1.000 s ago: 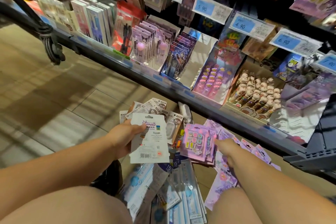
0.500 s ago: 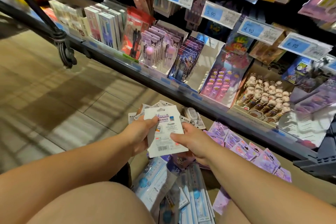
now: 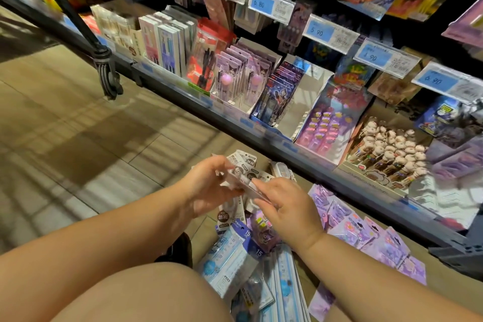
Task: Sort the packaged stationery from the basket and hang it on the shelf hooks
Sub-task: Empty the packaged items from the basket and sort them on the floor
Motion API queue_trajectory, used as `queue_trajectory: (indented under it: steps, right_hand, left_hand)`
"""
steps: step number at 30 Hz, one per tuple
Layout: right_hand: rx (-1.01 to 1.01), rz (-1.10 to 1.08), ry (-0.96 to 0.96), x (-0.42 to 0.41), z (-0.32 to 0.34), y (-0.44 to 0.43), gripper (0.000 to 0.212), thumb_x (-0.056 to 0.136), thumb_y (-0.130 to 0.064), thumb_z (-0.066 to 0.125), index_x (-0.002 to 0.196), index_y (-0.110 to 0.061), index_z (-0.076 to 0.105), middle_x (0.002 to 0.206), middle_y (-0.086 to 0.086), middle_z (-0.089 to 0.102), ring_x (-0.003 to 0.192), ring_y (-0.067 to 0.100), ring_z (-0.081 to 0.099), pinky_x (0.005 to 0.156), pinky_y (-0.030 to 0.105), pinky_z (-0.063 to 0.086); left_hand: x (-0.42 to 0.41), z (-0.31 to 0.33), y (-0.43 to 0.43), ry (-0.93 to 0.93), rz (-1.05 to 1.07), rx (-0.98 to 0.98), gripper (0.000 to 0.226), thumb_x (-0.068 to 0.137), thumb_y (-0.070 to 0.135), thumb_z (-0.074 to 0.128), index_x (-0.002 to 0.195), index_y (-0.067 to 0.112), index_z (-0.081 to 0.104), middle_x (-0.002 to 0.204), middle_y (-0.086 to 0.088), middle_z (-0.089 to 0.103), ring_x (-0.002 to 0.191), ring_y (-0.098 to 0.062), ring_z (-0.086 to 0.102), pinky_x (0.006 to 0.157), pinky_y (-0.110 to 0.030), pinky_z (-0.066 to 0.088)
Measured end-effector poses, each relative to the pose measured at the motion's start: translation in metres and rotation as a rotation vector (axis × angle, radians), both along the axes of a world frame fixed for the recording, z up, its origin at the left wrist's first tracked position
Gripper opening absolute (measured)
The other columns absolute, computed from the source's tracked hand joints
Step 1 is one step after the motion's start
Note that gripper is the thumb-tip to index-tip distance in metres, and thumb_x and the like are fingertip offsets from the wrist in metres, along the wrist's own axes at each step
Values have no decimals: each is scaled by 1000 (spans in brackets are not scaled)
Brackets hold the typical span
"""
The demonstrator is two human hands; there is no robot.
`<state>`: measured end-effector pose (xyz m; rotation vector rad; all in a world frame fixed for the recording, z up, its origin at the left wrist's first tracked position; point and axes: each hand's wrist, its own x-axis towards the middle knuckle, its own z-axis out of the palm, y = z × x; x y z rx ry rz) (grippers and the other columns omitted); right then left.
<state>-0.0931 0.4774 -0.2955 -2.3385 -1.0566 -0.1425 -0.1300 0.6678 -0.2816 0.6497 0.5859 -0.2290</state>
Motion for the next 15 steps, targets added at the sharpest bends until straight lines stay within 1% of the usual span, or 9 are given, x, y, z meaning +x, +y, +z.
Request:
queue_trajectory:
  steps: [2, 4, 7, 9, 10, 11, 13, 14, 15]
  right_hand:
    - [3, 31, -21, 2, -2, -3, 41, 83, -44, 56, 114, -24, 70, 89, -6, 65, 82, 19, 60, 69, 24, 49]
    - [-18, 39, -41, 6, -5, -8, 44, 80, -53, 57, 111, -25, 72, 91, -8, 66, 85, 16, 58, 72, 23, 48]
    - [-27, 68, -12, 15, -9, -16, 60, 79, -69, 52, 109, -21, 73, 98, -8, 67, 92, 9, 53, 81, 22, 46]
    - [19, 22, 83, 16, -6, -19, 68, 83, -73, 44, 111, -18, 72, 102, -7, 64, 97, 0, 45, 89, 11, 35]
    - [43, -44, 135, 18, -5, -20, 67, 85, -72, 43, 114, -18, 70, 106, -6, 61, 101, -2, 42, 91, 7, 30]
    - [48, -135, 183, 19, -2, -19, 60, 87, -67, 47, 119, -19, 66, 113, -7, 57, 106, -1, 40, 93, 8, 28]
    - [17, -291, 391, 21, 5, -18, 44, 90, -48, 60, 128, -26, 56, 120, -13, 47, 113, 2, 39, 96, 17, 30]
    - [19, -324, 575, 23, 9, -17, 38, 90, -40, 63, 126, -29, 54, 116, -16, 48, 110, 4, 44, 92, 19, 35]
    - [50, -327, 781, 25, 11, -16, 30, 90, -34, 65, 118, -29, 56, 111, -15, 55, 104, 7, 54, 85, 20, 41]
  left_hand:
    - [0, -4, 2, 10, 0, -18, 46, 70, -7, 37, 113, 7, 46, 112, -24, 47, 88, -31, 57, 79, -42, 55]
    - [-3, -8, 2, 25, -14, 16, 55, 79, -16, 26, 123, 8, 49, 117, -26, 54, 88, -32, 64, 71, -38, 58]
    - [-9, -12, 1, 17, -69, 148, 54, 89, -18, 26, 123, 14, 54, 108, -20, 64, 78, -31, 72, 59, -33, 56]
    - [-10, -12, 0, 0, -97, 213, 55, 92, -18, 29, 121, 21, 55, 110, -20, 63, 78, -29, 71, 56, -32, 57]
    - [-10, -11, 1, -7, -99, 226, 57, 92, -18, 30, 119, 26, 54, 112, -20, 62, 80, -29, 71, 55, -32, 60]
    - [-10, -11, 2, -17, -95, 229, 59, 93, -18, 32, 119, 31, 53, 111, -19, 62, 81, -29, 70, 53, -32, 59]
    - [-9, -11, 3, -54, -117, 261, 63, 94, -17, 37, 122, 39, 47, 107, -17, 65, 79, -28, 71, 50, -29, 56]
    - [-9, -12, 2, -62, -145, 305, 62, 94, -15, 40, 123, 40, 44, 104, -16, 66, 78, -26, 72, 52, -30, 56]
    - [-8, -11, 1, -58, -170, 354, 60, 94, -13, 44, 125, 38, 43, 101, -15, 67, 75, -24, 72, 54, -30, 57]
